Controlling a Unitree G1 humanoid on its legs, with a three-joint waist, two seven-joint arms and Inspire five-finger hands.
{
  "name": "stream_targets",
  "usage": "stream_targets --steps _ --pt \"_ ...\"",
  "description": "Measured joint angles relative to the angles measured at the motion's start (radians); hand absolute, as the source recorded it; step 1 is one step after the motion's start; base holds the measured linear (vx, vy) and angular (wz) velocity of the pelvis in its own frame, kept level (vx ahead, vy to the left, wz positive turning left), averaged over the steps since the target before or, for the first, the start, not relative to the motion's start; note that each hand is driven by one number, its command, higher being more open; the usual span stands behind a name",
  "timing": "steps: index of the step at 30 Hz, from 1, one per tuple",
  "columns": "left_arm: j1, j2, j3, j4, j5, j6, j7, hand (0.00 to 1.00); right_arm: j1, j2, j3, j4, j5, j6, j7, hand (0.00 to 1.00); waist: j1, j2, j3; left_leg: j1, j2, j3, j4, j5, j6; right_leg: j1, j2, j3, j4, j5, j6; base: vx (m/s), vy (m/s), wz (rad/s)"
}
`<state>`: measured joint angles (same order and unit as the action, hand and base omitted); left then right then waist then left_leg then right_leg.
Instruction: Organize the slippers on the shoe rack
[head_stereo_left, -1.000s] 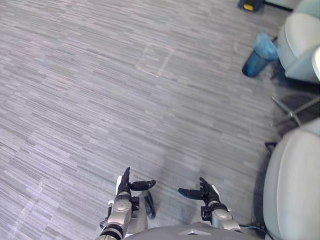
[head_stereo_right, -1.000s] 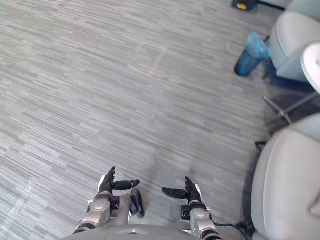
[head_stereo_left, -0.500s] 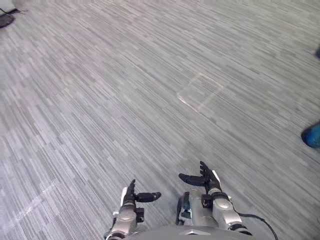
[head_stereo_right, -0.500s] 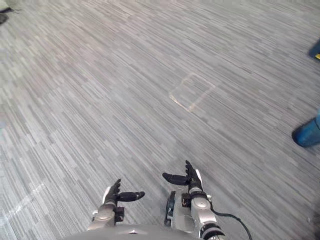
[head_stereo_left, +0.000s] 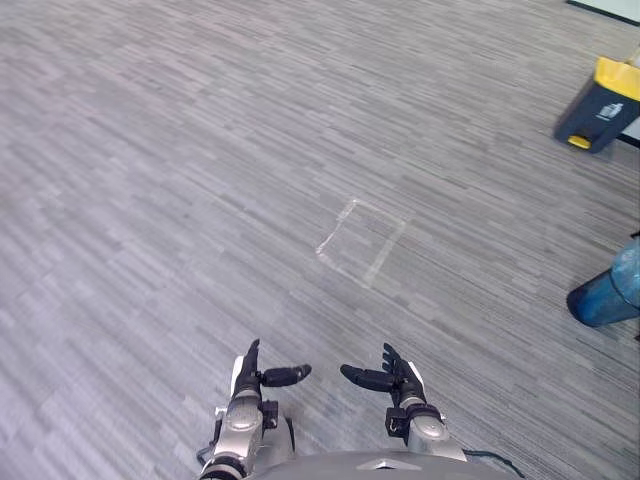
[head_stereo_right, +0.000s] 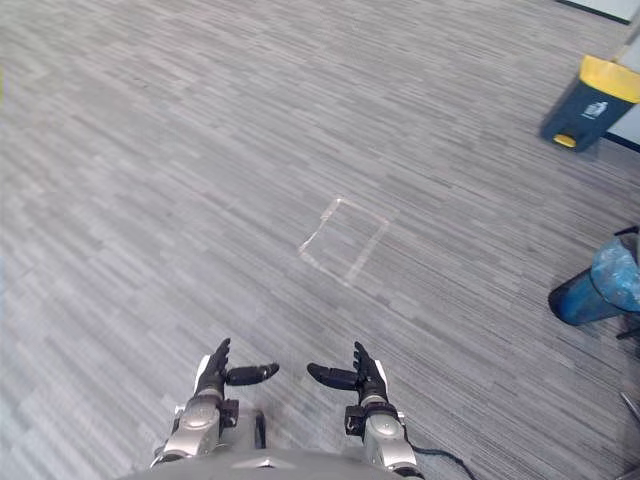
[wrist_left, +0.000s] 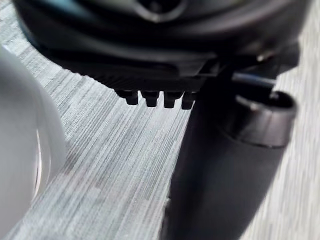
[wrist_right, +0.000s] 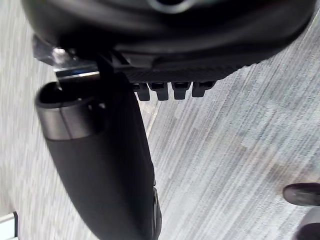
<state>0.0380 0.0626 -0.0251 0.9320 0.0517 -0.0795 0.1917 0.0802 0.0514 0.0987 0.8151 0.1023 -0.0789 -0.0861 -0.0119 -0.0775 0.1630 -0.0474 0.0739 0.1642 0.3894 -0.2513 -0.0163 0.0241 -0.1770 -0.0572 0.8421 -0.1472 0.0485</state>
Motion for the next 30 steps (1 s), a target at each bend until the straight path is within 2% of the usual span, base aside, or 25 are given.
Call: stream_targets --steps 1,2,5,6,7,8,9,10,11,12,13,14,15,16,17,18,19,20,21,22,24,26,27,28,30 --pt "-0.005 0.005 -0.011 0.015 0.000 0.003 0.001 1.00 -0.010 -0.007 0.002 0.023 0.000 0.000 0.003 1.00 -0.007 0.013 0.008 0.095 0.008 0.007 -0.074 -0.002 0.003 -0.051 -0.010 -0.077 0.096 -0.063 -0.054 0.54 0.077 -0.62" --pt "-0.005 0.007 -0.011 0.018 0.000 0.004 0.007 1.00 -0.016 -0.017 0.007 0.026 -0.003 0.000 0.013 1.00 -0.016 0.053 0.021 0.186 0.051 0.026 -0.150 -0.002 0.003 -0.140 0.036 -0.157 0.113 -0.135 -0.088 0.64 0.071 -0.51" --pt "-0.010 0.020 -0.011 0.022 -0.001 0.004 0.008 1.00 -0.040 -0.021 0.012 0.027 -0.004 -0.003 0.018 1.00 -0.023 0.064 0.028 0.236 0.086 0.063 -0.169 -0.002 0.003 -0.276 0.078 -0.250 0.016 -0.166 -0.097 0.51 -0.052 -0.31" --pt "-0.011 0.022 -0.010 0.033 -0.001 0.004 0.009 1.00 -0.052 -0.021 0.012 0.026 -0.005 -0.009 0.018 1.00 -0.025 0.061 0.030 0.268 0.095 0.083 -0.176 -0.002 0.002 -0.336 0.093 -0.300 -0.102 -0.160 -0.096 0.45 -0.113 -0.33" --pt "-0.007 0.021 -0.009 0.044 -0.001 0.005 0.009 1.00 -0.060 -0.022 0.017 0.025 -0.005 -0.015 0.019 1.00 -0.030 0.054 0.031 0.309 0.095 0.096 -0.187 -0.005 -0.004 -0.368 0.109 -0.334 -0.269 -0.109 -0.086 0.76 -0.179 -0.28" --pt "0.006 0.020 -0.005 0.060 0.000 0.007 0.005 1.00 -0.064 -0.027 0.026 0.038 -0.004 -0.018 0.019 1.00 -0.048 0.044 0.031 0.362 0.090 0.099 -0.188 -0.028 -0.044 -0.340 0.139 -0.351 -0.441 0.095 -0.197 0.78 -0.150 -0.32" --pt "0.001 0.008 -0.007 0.069 0.000 0.009 0.000 1.00 -0.088 -0.034 0.025 0.056 -0.007 -0.016 0.019 1.00 -0.041 0.069 0.033 0.364 0.108 0.088 -0.187 -0.037 -0.046 -0.328 0.168 -0.343 -0.446 0.094 -0.196 0.73 -0.132 -0.35" --pt "-0.015 0.002 -0.008 0.072 0.000 0.005 -0.006 1.00 -0.125 -0.034 0.014 0.075 -0.015 -0.012 0.015 1.00 -0.039 0.058 0.046 0.354 0.065 0.040 -0.215 -0.044 -0.054 -0.332 0.162 -0.313 -0.435 0.074 -0.202 0.45 -0.056 -0.51" --pt "-0.022 -0.010 -0.013 0.074 0.001 0.005 -0.009 1.00 -0.147 -0.036 -0.009 0.095 -0.021 -0.010 0.013 1.00 -0.043 0.049 0.055 0.349 0.020 0.006 -0.253 -0.029 -0.043 -0.330 0.149 -0.286 -0.403 0.059 -0.208 0.25 -0.038 -0.34" --pt "-0.022 -0.015 -0.013 0.074 0.001 0.005 -0.010 1.00 -0.145 -0.038 -0.015 0.095 -0.021 -0.009 0.013 1.00 -0.045 0.049 0.055 0.346 0.011 0.003 -0.258 -0.017 -0.043 -0.324 0.144 -0.286 -0.395 0.052 -0.211 0.30 -0.054 -0.01" --pt "-0.016 -0.035 -0.010 0.072 0.002 0.000 -0.014 1.00 -0.108 -0.041 -0.039 0.082 -0.021 -0.009 0.010 1.00 -0.049 0.049 0.049 0.330 0.004 -0.001 -0.180 0.073 -0.044 -0.256 0.139 -0.297 -0.388 -0.008 -0.195 0.31 -0.115 0.26" --pt "-0.003 -0.045 0.006 0.064 0.007 -0.003 -0.017 1.00 -0.066 -0.040 -0.035 0.068 -0.021 -0.008 0.011 1.00 -0.048 0.046 0.032 0.280 0.017 -0.022 -0.006 0.069 -0.062 -0.196 0.147 -0.302 -0.428 -0.068 -0.164 0.33 -0.141 0.28" --pt "-0.004 -0.051 0.016 0.056 0.009 -0.003 -0.016 1.00 -0.057 -0.040 -0.032 0.060 -0.021 -0.009 0.011 1.00 -0.049 0.049 0.031 0.240 0.036 -0.033 0.103 0.070 -0.076 -0.172 0.160 -0.305 -0.444 -0.075 -0.152 0.26 -0.127 0.11" --pt "-0.003 -0.058 0.035 0.036 0.011 -0.003 -0.015 1.00 -0.049 -0.043 -0.029 0.045 -0.021 -0.004 0.012 1.00 -0.048 0.065 0.032 0.164 0.071 -0.047 0.277 0.105 -0.121 -0.138 0.186 -0.305 -0.480 -0.075 -0.152 0.25 -0.083 -0.11" --pt "0.011 -0.075 0.062 0.007 0.012 -0.004 -0.015 1.00 -0.042 -0.045 -0.027 0.024 -0.021 -0.001 0.010 1.00 -0.044 0.101 0.034 0.033 0.136 -0.076 0.556 0.138 -0.187 -0.083 0.236 -0.298 -0.529 -0.074 -0.151 0.42 -0.036 -0.53" --pt "0.018 -0.084 0.094 -0.029 0.012 -0.001 -0.015 1.00 -0.043 -0.033 -0.017 0.024 -0.020 0.006 0.009 1.00 -0.031 0.113 0.033 -0.077 0.189 -0.059 0.765 0.123 -0.184 -0.017 0.273 -0.259 -0.562 -0.081 -0.174 0.44 -0.002 -0.64" --pt "0.018 -0.082 0.099 -0.036 0.011 -0.001 -0.013 1.00 -0.043 -0.028 -0.014 0.024 -0.021 0.008 0.009 1.00 -0.022 0.110 0.034 -0.092 0.194 -0.051 0.785 0.113 -0.180 0.001 0.277 -0.242 -0.570 -0.084 -0.178 0.40 0.039 -0.90" --pt "0.018 -0.075 0.112 -0.048 0.011 -0.002 -0.011 1.00 -0.042 -0.015 -0.006 0.025 -0.021 0.015 0.009 1.00 -0.009 0.097 0.035 -0.124 0.200 -0.022 0.785 0.087 -0.156 0.048 0.278 -0.204 -0.598 -0.085 -0.179 0.33 0.042 -1.00" --pt "0.016 -0.068 0.121 -0.062 0.010 -0.004 -0.007 1.00 -0.046 -0.003 0.003 0.025 -0.021 0.016 0.009 1.00 0.006 0.084 0.034 -0.169 0.199 0.014 0.703 0.037 -0.119 0.105 0.272 -0.148 -0.643 -0.075 -0.164 0.43 0.063 -1.15" --pt "0.014 -0.068 0.126 -0.068 0.008 -0.007 -0.004 1.00 -0.053 0.001 0.004 0.028 -0.021 0.016 0.010 1.00 0.012 0.080 0.035 -0.184 0.192 0.025 0.622 0.013 -0.101 0.126 0.264 -0.119 -0.658 -0.071 -0.158 0.51 0.114 -1.15" --pt "0.008 -0.066 0.129 -0.074 0.003 -0.009 0.001 1.00 -0.083 0.006 0.001 0.047 -0.021 0.017 0.008 1.00 0.015 0.066 0.047 -0.211 0.129 -0.010 0.338 -0.007 -0.075 0.164 0.225 -0.059 -0.673 -0.073 -0.127 0.45 0.194 -0.95" --pt "0.001 -0.069 0.125 -0.070 -0.003 -0.009 0.005 1.00 -0.091 -0.003 -0.001 0.053 -0.022 0.017 -0.006 1.00 0.018 0.067 0.051 -0.216 0.065 -0.100 0.063 0.070 -0.062 0.198 0.190 -0.025 -0.673 -0.091 -0.075 0.42 0.263 -0.82" --pt "0.000 -0.070 0.108 -0.058 -0.008 -0.010 0.008 1.00 -0.087 -0.019 -0.002 0.065 -0.023 0.016 -0.011 1.00 0.022 0.082 0.045 -0.199 0.051 -0.140 -0.017 0.222 -0.058 0.226 0.184 -0.008 -0.671 -0.116 -0.033 0.46 0.258 -0.47" --pt "-0.019 -0.048 0.090 -0.038 -0.011 -0.012 0.011 1.00 -0.087 -0.011 -0.004 0.081 -0.023 0.019 -0.014 1.00 0.017 0.046 0.039 -0.187 0.023 -0.128 -0.017 0.218 -0.043 0.230 0.147 -0.010 -0.666 -0.116 -0.019 0.53 0.301 -0.26" --pt "-0.024 -0.028 0.058 -0.031 -0.012 -0.017 0.013 1.00 -0.085 -0.010 -0.022 0.096 -0.023 0.020 -0.012 1.00 0.012 0.036 0.034 -0.184 0.002 -0.126 -0.009 0.184 -0.022 0.228 0.123 -0.012 -0.657 -0.069 0.000 0.38 0.241 0.15"
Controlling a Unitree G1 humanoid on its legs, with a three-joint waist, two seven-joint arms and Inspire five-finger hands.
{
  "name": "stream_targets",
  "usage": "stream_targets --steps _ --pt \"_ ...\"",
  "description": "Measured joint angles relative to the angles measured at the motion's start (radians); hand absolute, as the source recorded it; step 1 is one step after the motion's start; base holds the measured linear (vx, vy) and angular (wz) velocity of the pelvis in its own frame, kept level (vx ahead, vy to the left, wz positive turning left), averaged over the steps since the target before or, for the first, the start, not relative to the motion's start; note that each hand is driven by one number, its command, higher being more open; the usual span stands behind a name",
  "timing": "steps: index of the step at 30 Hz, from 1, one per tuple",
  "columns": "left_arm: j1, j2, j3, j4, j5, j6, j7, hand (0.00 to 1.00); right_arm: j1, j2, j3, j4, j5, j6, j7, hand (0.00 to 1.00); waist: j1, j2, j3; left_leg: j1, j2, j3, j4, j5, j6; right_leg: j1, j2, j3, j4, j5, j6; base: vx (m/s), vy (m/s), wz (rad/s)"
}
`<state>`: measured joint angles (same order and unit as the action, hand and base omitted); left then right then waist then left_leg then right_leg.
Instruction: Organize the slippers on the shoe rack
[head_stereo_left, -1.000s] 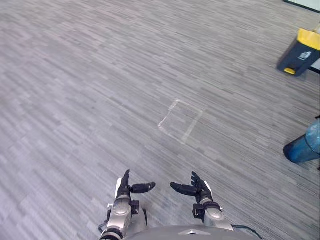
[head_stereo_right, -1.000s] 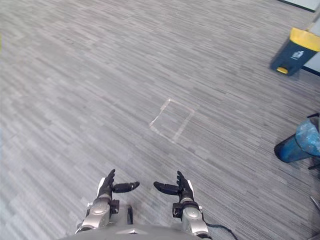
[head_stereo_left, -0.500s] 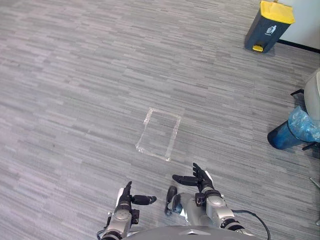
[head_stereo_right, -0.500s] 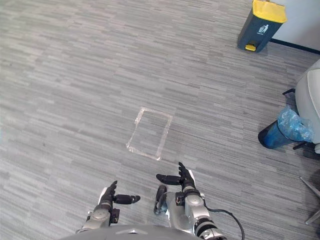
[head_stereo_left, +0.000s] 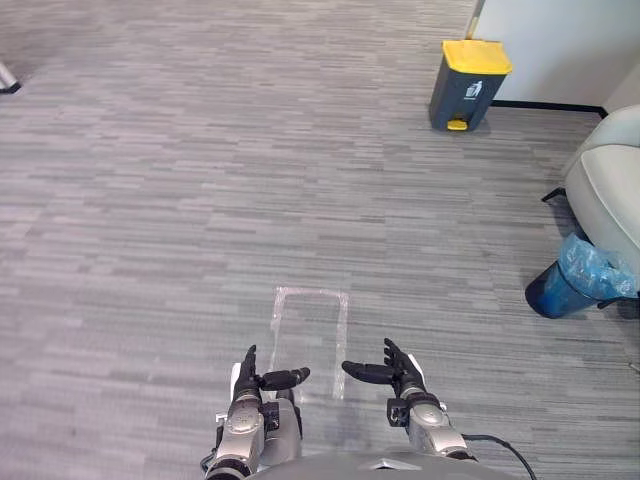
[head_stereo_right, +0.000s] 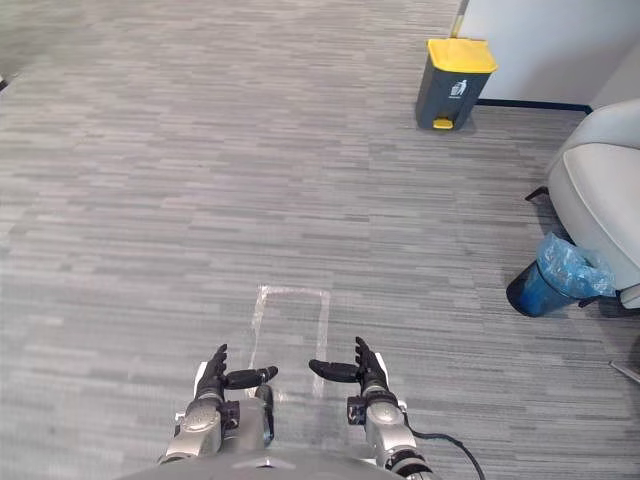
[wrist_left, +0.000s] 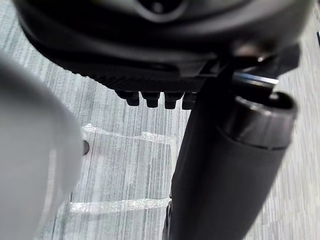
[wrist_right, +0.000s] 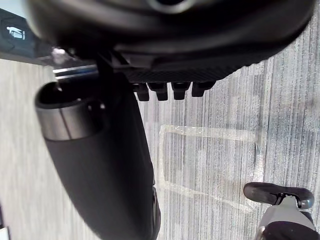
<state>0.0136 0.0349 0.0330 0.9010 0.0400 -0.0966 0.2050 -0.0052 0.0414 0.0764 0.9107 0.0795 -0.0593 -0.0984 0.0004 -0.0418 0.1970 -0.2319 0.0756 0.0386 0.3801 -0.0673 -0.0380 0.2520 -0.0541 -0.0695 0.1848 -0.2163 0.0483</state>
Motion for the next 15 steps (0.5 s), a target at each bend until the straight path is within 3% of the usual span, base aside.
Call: stream_targets --steps 2,4,5,6,7,8,11,13,14,15 --pt "0.007 0.005 -0.019 0.011 0.001 0.008 -0.006 1.00 0.003 -0.001 -0.021 0.010 0.000 0.003 -0.001 1.00 -0.004 0.002 0.000 0.019 -0.030 0.007 0.012 -0.042 0.019 0.004 -0.023 0.000 0.040 0.016 0.016 0.36 0.260 0.14" --pt "0.008 0.009 -0.031 0.027 0.001 0.018 -0.009 1.00 0.003 -0.016 -0.021 0.047 0.000 0.006 0.000 1.00 0.001 0.004 0.004 0.119 -0.056 0.029 -0.039 -0.077 0.040 -0.076 -0.069 0.005 0.321 0.031 0.032 0.37 0.223 -0.15" --pt "0.020 0.020 -0.050 0.030 0.001 0.018 -0.007 1.00 0.008 -0.024 -0.019 0.048 -0.001 0.005 0.001 1.00 0.001 0.009 0.007 0.189 -0.062 0.045 -0.089 -0.083 0.051 -0.159 -0.103 -0.006 0.529 0.079 0.035 0.26 0.139 -0.36" --pt "0.023 0.027 -0.053 0.036 0.001 0.018 -0.007 1.00 0.005 -0.024 -0.018 0.046 -0.001 0.007 0.001 1.00 -0.001 0.012 0.009 0.219 -0.063 0.054 -0.109 -0.086 0.056 -0.195 -0.119 -0.013 0.606 0.060 0.019 0.31 0.127 -0.36" --pt "0.023 0.037 -0.060 0.063 0.001 0.020 -0.006 1.00 -0.004 -0.024 -0.011 0.046 -0.001 0.003 0.005 1.00 -0.010 0.019 0.009 0.279 -0.060 0.060 -0.155 -0.088 0.060 -0.262 -0.136 -0.070 0.699 -0.010 -0.026 0.30 0.074 -0.20" --pt "0.024 0.038 -0.060 0.075 0.001 0.020 -0.004 1.00 -0.003 -0.025 -0.006 0.045 -0.003 -0.002 0.007 1.00 -0.014 0.035 0.011 0.316 -0.045 0.061 -0.190 -0.088 0.060 -0.312 -0.126 -0.116 0.687 -0.050 -0.042 0.36 0.072 -0.12" --pt "0.027 0.037 -0.061 0.086 0.001 0.021 -0.005 1.00 -0.025 -0.027 0.010 0.047 -0.013 -0.003 0.009 1.00 -0.015 0.053 0.021 0.365 0.002 0.062 -0.235 -0.094 0.050 -0.403 -0.093 -0.224 0.503 -0.073 -0.035 0.30 -0.043 0.03" --pt "0.038 0.048 -0.058 0.084 0.000 0.021 -0.009 1.00 -0.026 -0.026 0.025 0.047 -0.020 -0.006 0.008 1.00 -0.014 0.035 0.016 0.380 0.004 0.061 -0.243 -0.110 0.024 -0.427 -0.081 -0.261 0.286 -0.005 -0.024 0.26 -0.100 0.12" --pt "0.034 0.059 -0.055 0.093 0.002 0.022 -0.013 1.00 -0.021 -0.027 0.024 0.050 -0.021 -0.009 0.009 1.00 -0.018 0.013 0.016 0.402 -0.008 0.044 -0.240 -0.135 -0.006 -0.418 -0.064 -0.225 0.207 0.115 -0.059 0.23 -0.131 -0.02" --pt "0.037 0.050 -0.054 0.098 0.006 0.023 -0.013 1.00 -0.028 -0.038 0.022 0.055 -0.021 -0.012 0.007 1.00 -0.013 0.037 0.006 0.407 0.014 0.039 -0.236 -0.138 -0.007 -0.409 -0.037 -0.208 0.204 0.105 -0.068 0.28 -0.169 -0.09"
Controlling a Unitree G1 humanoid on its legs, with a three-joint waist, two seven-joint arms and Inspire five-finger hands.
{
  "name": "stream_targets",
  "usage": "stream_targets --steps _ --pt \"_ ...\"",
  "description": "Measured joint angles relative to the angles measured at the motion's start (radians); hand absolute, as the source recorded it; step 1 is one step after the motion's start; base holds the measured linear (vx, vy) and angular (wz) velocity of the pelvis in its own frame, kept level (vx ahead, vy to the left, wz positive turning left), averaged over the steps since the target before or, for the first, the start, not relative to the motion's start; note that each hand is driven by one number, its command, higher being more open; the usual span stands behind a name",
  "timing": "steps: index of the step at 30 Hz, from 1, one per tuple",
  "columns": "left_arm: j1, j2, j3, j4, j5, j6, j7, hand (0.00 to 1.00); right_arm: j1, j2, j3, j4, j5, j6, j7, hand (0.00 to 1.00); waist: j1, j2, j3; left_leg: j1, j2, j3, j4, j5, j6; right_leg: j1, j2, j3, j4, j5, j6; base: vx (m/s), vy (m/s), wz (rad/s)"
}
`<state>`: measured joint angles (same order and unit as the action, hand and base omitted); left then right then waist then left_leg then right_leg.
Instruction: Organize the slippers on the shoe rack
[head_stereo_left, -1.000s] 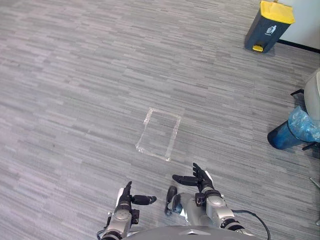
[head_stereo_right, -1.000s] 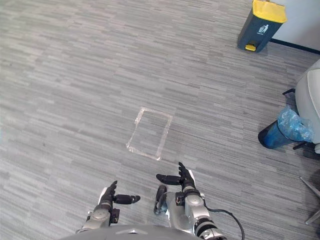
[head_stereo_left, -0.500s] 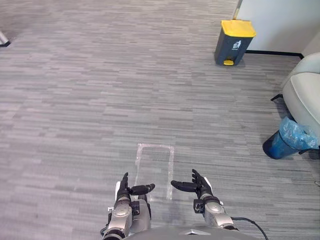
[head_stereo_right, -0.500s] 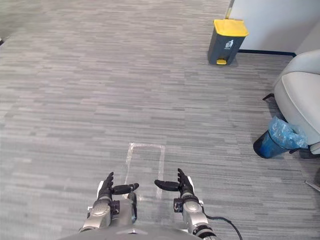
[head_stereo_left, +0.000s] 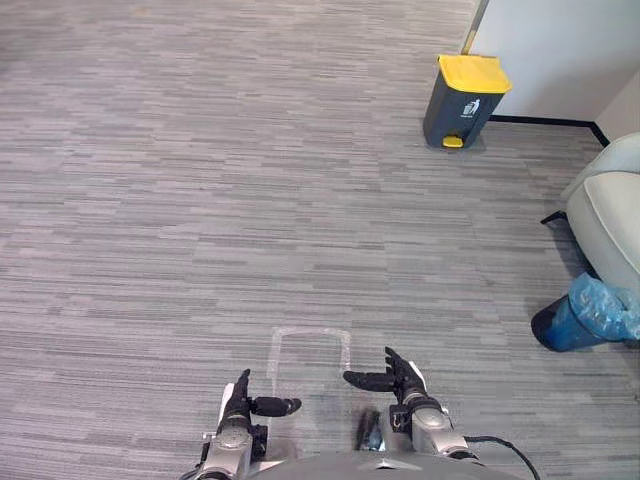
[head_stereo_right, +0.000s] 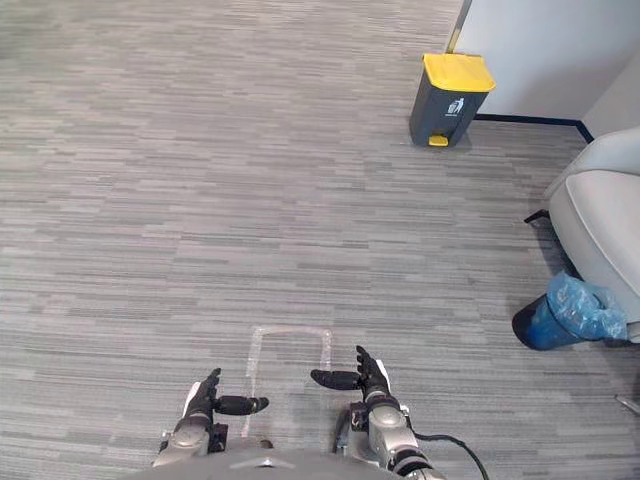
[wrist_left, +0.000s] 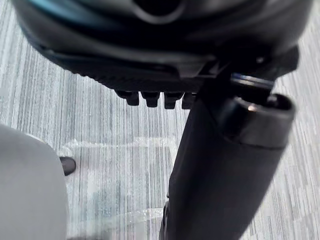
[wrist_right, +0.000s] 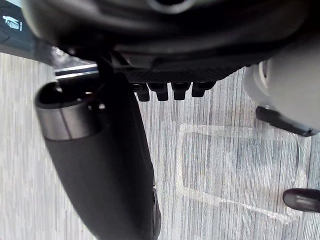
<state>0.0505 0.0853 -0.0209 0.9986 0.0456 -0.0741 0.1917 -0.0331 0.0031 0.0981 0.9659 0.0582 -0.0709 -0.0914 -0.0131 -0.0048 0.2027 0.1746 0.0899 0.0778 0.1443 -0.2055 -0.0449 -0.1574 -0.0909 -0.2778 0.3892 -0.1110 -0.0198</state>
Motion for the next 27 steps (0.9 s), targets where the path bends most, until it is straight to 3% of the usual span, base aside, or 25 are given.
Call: stream_targets --steps 2,4,6,8,11,13,14,15,16,18,20,25,26,27 --pt "-0.001 -0.022 -0.001 0.007 0.007 -0.002 -0.003 1.00 0.001 -0.008 -0.023 0.006 0.001 -0.006 -0.002 1.00 0.000 0.024 -0.008 0.000 0.020 -0.010 0.030 -0.012 -0.009 0.010 0.015 -0.003 -0.002 -0.041 -0.005 0.28 -0.179 -0.15" --pt "-0.003 -0.027 0.003 0.007 0.018 -0.001 -0.012 1.00 0.007 -0.004 -0.055 0.009 0.002 0.004 -0.006 1.00 -0.005 0.027 -0.010 -0.017 0.038 -0.015 0.115 -0.018 -0.019 0.048 0.028 -0.018 -0.020 -0.063 -0.012 0.38 -0.240 0.14" --pt "0.000 -0.040 0.051 -0.020 0.027 -0.001 -0.015 1.00 0.034 -0.008 -0.073 -0.015 0.003 0.005 -0.011 1.00 -0.001 0.026 -0.010 -0.148 0.105 -0.026 0.491 -0.032 -0.108 0.166 0.070 -0.039 -0.097 -0.083 -0.028 0.33 -0.184 0.24" --pt "0.009 -0.050 0.078 -0.053 0.027 -0.002 -0.016 1.00 0.052 -0.006 -0.077 -0.027 0.004 0.005 -0.016 1.00 0.009 0.024 -0.014 -0.210 0.128 0.000 0.620 -0.064 -0.096 0.215 0.083 -0.030 -0.126 -0.087 -0.034 0.28 -0.061 -0.22" --pt "0.019 -0.048 0.083 -0.058 0.026 -0.003 -0.012 1.00 0.040 -0.007 -0.078 -0.015 0.004 0.005 -0.022 1.00 0.018 0.016 -0.019 -0.270 0.090 0.014 0.534 -0.110 -0.058 0.241 0.076 0.045 -0.154 -0.083 -0.028 0.28 0.078 -0.80" --pt "0.014 -0.046 0.082 -0.057 0.021 -0.005 -0.009 1.00 0.038 -0.005 -0.079 -0.005 0.004 0.007 -0.027 1.00 0.034 0.013 -0.017 -0.289 0.011 -0.129 0.335 -0.106 -0.051 0.249 0.055 0.150 -0.155 -0.077 -0.016 0.25 0.201 -1.23" --pt "0.014 -0.045 0.082 -0.057 0.021 -0.005 -0.008 1.00 0.038 -0.005 -0.079 -0.004 0.004 0.008 -0.027 1.00 0.035 0.014 -0.017 -0.290 0.002 -0.157 0.311 -0.099 -0.050 0.250 0.052 0.162 -0.155 -0.076 -0.014 0.24 0.246 -1.12" --pt "0.015 -0.050 0.071 -0.051 0.018 -0.005 -0.001 1.00 0.045 -0.010 -0.080 0.001 0.004 0.008 -0.029 1.00 0.035 0.028 -0.025 -0.288 -0.017 -0.248 0.213 -0.020 -0.048 0.255 0.057 0.199 -0.156 -0.075 0.010 0.23 0.264 -1.00" --pt "0.011 -0.048 0.060 -0.041 0.009 -0.005 -0.003 1.00 0.049 -0.018 -0.086 0.007 0.004 0.011 -0.029 1.00 0.037 0.041 -0.026 -0.282 -0.015 -0.269 0.208 0.054 -0.057 0.270 0.064 0.239 -0.162 -0.086 0.043 0.27 0.327 -1.01" --pt "0.001 -0.022 0.038 -0.033 0.005 -0.006 0.002 1.00 0.049 -0.001 -0.087 0.008 0.004 0.017 -0.029 1.00 0.032 0.003 -0.029 -0.259 -0.042 -0.235 0.207 0.052 -0.053 0.278 0.027 0.269 -0.170 -0.087 0.059 0.17 0.242 -0.59" --pt "0.002 -0.010 0.026 -0.032 0.004 -0.004 -0.005 1.00 0.057 0.016 -0.103 0.012 0.003 0.018 -0.026 1.00 0.034 -0.015 -0.038 -0.225 -0.060 -0.168 0.189 0.033 -0.022 0.276 -0.005 0.325 -0.175 -0.070 0.088 0.12 0.260 -0.66" --pt "0.001 -0.005 0.016 -0.011 0.004 -0.004 -0.009 1.00 0.048 0.025 -0.117 0.027 0.003 0.018 -0.022 1.00 0.034 -0.017 -0.042 -0.174 -0.070 -0.054 0.119 0.043 0.018 0.220 -0.029 0.419 -0.146 -0.050 0.119 0.01 0.148 -0.76" --pt "-0.002 -0.010 0.015 -0.009 0.004 -0.005 -0.008 1.00 0.039 0.020 -0.114 0.030 0.003 0.019 -0.022 1.00 0.039 -0.006 -0.035 -0.163 -0.060 0.004 0.090 0.051 0.027 0.166 -0.029 0.399 -0.098 -0.036 0.141 -0.08 0.065 -1.15" --pt "-0.001 -0.013 0.015 -0.007 0.004 -0.005 -0.008 1.00 0.032 0.014 -0.103 0.031 0.003 0.020 -0.022 1.00 0.040 0.000 -0.033 -0.155 -0.055 0.041 0.076 0.056 0.032 0.134 -0.036 0.343 -0.070 -0.026 0.139 -0.10 0.049 -1.37"
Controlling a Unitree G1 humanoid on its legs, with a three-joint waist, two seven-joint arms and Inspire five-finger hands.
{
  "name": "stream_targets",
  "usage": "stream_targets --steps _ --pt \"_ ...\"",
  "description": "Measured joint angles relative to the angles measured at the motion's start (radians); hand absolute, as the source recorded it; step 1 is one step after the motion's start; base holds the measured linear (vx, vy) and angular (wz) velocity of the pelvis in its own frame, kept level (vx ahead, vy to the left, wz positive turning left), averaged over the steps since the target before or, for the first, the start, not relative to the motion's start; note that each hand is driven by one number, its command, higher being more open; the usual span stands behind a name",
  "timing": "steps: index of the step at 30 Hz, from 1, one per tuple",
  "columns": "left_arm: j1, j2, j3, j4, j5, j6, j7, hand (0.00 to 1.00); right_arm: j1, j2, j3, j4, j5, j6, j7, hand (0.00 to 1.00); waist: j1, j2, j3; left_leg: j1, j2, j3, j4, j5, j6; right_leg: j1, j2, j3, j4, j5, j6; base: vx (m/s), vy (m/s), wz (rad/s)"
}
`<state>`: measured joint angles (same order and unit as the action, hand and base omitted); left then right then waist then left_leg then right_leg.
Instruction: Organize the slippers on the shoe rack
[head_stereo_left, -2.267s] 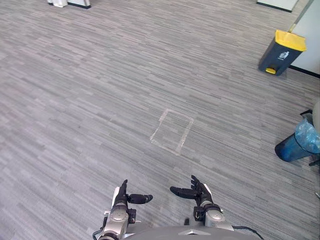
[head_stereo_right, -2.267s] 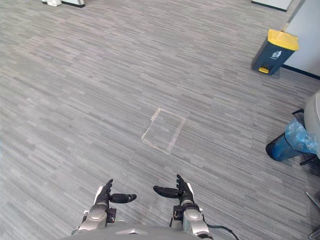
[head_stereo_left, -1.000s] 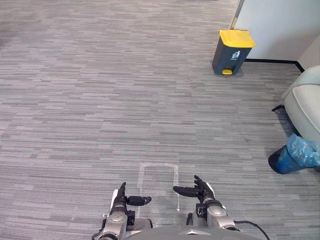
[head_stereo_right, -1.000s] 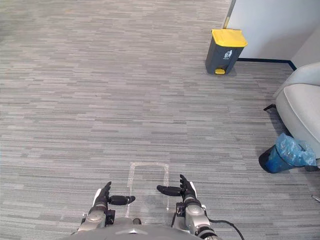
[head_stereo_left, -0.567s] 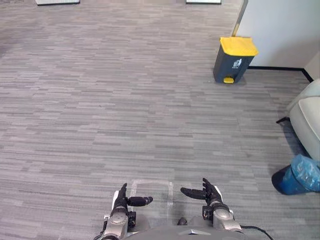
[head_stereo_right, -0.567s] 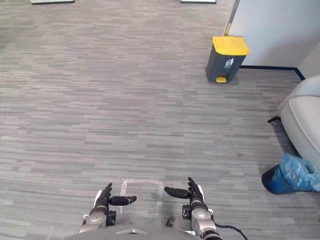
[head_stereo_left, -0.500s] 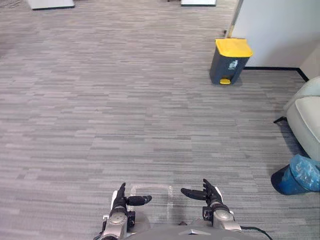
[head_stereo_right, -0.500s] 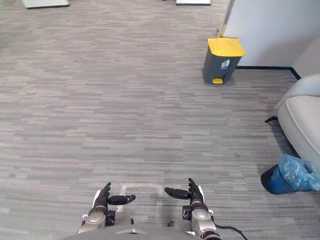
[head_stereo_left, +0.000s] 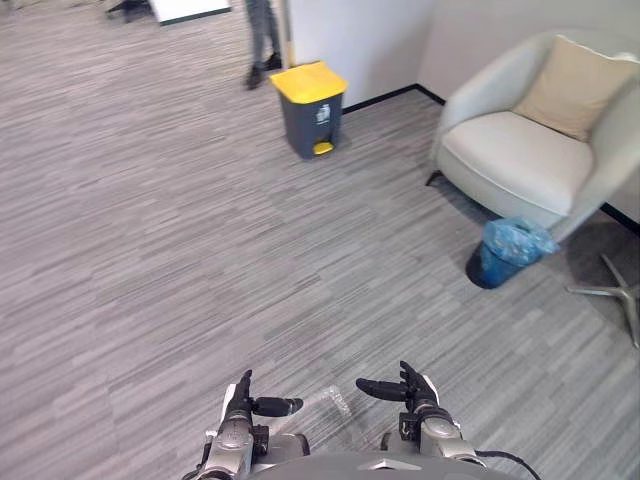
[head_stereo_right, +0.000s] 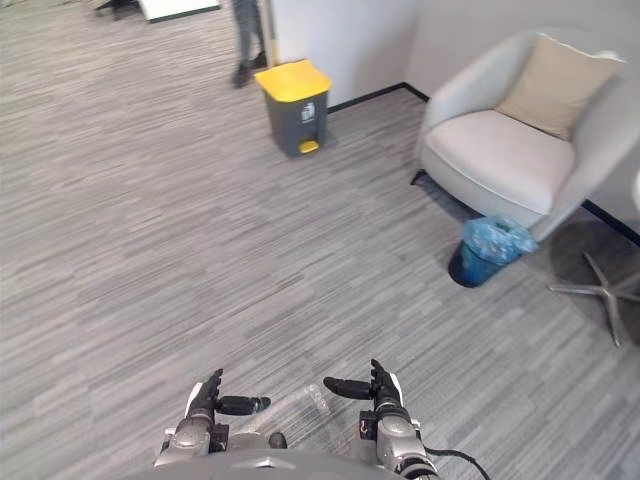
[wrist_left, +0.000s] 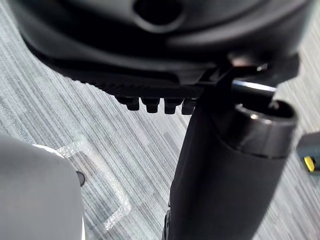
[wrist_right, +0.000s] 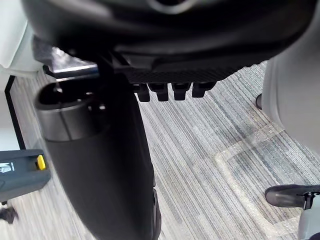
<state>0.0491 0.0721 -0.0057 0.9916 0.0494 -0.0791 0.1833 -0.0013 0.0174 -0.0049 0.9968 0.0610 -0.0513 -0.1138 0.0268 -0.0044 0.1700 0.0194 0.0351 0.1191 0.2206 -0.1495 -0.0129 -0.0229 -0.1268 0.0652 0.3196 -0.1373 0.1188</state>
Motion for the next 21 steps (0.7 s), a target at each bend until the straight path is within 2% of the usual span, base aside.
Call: stream_targets --steps 1,2,3,5,6,7,8,10,12,13,14,16,17,18,19,20,21 --pt "-0.001 -0.001 -0.001 0.014 0.000 0.000 -0.003 1.00 -0.007 -0.007 0.018 0.000 -0.002 -0.001 0.000 1.00 -0.011 0.004 0.003 0.015 0.005 0.044 -0.021 0.009 0.008 -0.016 -0.023 -0.142 0.007 0.006 -0.020 -0.08 0.035 -0.93" --pt "-0.001 0.000 -0.002 0.015 0.001 0.000 -0.005 1.00 -0.008 -0.009 0.025 -0.001 -0.003 -0.002 -0.001 1.00 -0.015 0.006 0.004 0.019 0.007 0.059 -0.028 0.010 0.010 -0.016 -0.034 -0.199 0.008 0.000 -0.030 -0.10 0.007 -0.82" --pt "-0.001 0.000 0.000 0.015 0.001 0.001 -0.005 1.00 -0.007 -0.011 0.028 0.001 -0.005 -0.004 0.001 1.00 -0.018 0.010 0.006 0.030 0.012 0.087 -0.038 0.011 0.010 -0.015 -0.059 -0.309 0.034 -0.025 -0.067 -0.07 -0.012 -0.60" --pt "0.000 0.000 0.001 0.015 0.001 0.000 -0.004 1.00 -0.007 -0.011 0.029 0.008 -0.026 -0.006 0.000 1.00 -0.014 0.010 0.005 0.046 0.030 0.125 -0.045 0.011 0.004 -0.001 -0.075 -0.443 0.049 -0.050 -0.102 -0.04 -0.062 -0.65" --pt "-0.001 0.000 0.000 0.016 0.002 0.001 -0.005 1.00 -0.010 -0.013 0.029 0.016 -0.031 -0.008 0.000 1.00 -0.011 0.007 0.003 0.053 0.038 0.136 -0.044 0.011 -0.008 0.009 -0.068 -0.480 0.004 -0.026 -0.071 0.04 -0.256 -0.88" --pt "-0.006 -0.007 -0.008 0.013 0.002 0.002 -0.015 1.00 -0.020 -0.059 0.028 0.046 -0.039 -0.011 -0.009 1.00 -0.001 0.032 -0.004 0.012 0.116 0.165 -0.013 0.012 -0.061 0.028 0.057 -0.437 -0.172 0.060 -0.109 0.08 -0.275 -0.89" --pt "-0.014 -0.005 -0.008 0.013 0.002 0.002 -0.016 1.00 -0.020 -0.062 0.028 0.045 -0.038 -0.011 -0.013 1.00 0.006 0.033 0.007 0.001 0.141 0.168 0.052 -0.006 -0.072 0.041 0.077 -0.419 -0.185 0.062 -0.119 0.11 -0.313 -0.90" --pt "-0.022 -0.005 -0.009 0.014 0.003 0.002 -0.017 1.00 -0.014 -0.067 0.026 0.038 -0.038 -0.012 -0.023 1.00 0.016 0.036 0.017 -0.008 0.175 0.166 0.155 -0.014 -0.070 0.061 0.105 -0.351 -0.201 0.069 -0.134 0.11 -0.182 -0.95" --pt "-0.030 -0.011 0.012 0.014 0.002 0.002 -0.020 1.00 -0.011 -0.082 0.024 0.039 -0.038 -0.011 -0.023 1.00 0.014 0.039 0.033 -0.021 0.188 0.132 0.234 -0.013 -0.067 0.061 0.125 -0.314 -0.208 0.069 -0.140 0.07 -0.111 -0.80" --pt "-0.039 -0.027 0.071 0.012 -0.002 0.003 -0.018 1.00 -0.011 -0.079 0.029 0.037 -0.038 -0.016 -0.023 1.00 0.031 0.043 0.038 -0.123 0.181 0.008 0.414 -0.039 -0.048 0.059 0.134 -0.260 -0.206 0.070 -0.146 0.00 -0.037 -1.35" --pt "-0.035 -0.034 0.077 -0.002 -0.020 0.002 -0.005 1.00 -0.023 -0.090 0.042 0.051 -0.037 -0.014 -0.026 1.00 0.065 0.046 0.037 -0.147 0.126 -0.108 0.391 -0.105 -0.058 0.042 0.137 -0.187 -0.201 0.071 -0.145 0.02 0.014 -1.54" --pt "-0.029 -0.036 0.072 -0.013 -0.020 0.000 0.003 1.00 -0.032 -0.096 0.048 0.068 -0.037 -0.013 -0.029 1.00 0.068 0.058 0.042 -0.146 0.077 -0.184 0.303 -0.112 -0.057 0.038 0.145 -0.131 -0.206 0.076 -0.148 0.10 0.158 -1.42" --pt "-0.031 -0.045 0.073 -0.017 -0.022 0.002 0.005 1.00 -0.030 -0.096 0.027 0.062 -0.037 -0.009 -0.030 1.00 0.063 0.066 0.050 -0.160 0.016 -0.290 0.245 -0.117 -0.054 0.041 0.153 -0.048 -0.200 0.079 -0.153 0.15 0.219 -1.66" --pt "-0.034 -0.048 0.074 -0.018 -0.024 0.002 0.008 1.00 -0.025 -0.094 0.016 0.060 -0.036 -0.007 -0.034 1.00 0.074 0.064 0.051 -0.171 -0.025 -0.367 0.214 -0.114 -0.060 0.035 0.154 0.010 -0.197 0.078 -0.152 0.16 0.295 -1.94" --pt "-0.026 -0.048 0.069 -0.027 -0.028 0.002 0.008 1.00 -0.023 -0.101 0.018 0.063 -0.030 -0.005 -0.039 1.00 0.078 0.077 0.044 -0.160 -0.032 -0.422 0.150 -0.100 -0.063 0.022 0.173 0.059 -0.187 0.069 -0.137 0.11 0.277 -1.96" --pt "-0.019 -0.050 0.066 -0.025 -0.037 0.003 0.006 1.00 -0.023 -0.105 0.021 0.061 -0.020 -0.001 -0.040 1.00 0.072 0.090 0.037 -0.153 -0.018 -0.379 0.165 -0.052 -0.033 0.032 0.192 0.107 -0.179 0.069 -0.116 0.15 0.325 -1.51" --pt "-0.020 -0.038 0.061 -0.022 -0.038 0.010 0.006 1.00 -0.016 -0.098 0.017 0.055 -0.020 -0.002 -0.043 1.00 0.056 0.073 0.031 -0.144 -0.024 -0.357 0.150 -0.054 -0.029 0.028 0.177 0.112 -0.173 0.071 -0.101 0.20 0.279 -1.08"
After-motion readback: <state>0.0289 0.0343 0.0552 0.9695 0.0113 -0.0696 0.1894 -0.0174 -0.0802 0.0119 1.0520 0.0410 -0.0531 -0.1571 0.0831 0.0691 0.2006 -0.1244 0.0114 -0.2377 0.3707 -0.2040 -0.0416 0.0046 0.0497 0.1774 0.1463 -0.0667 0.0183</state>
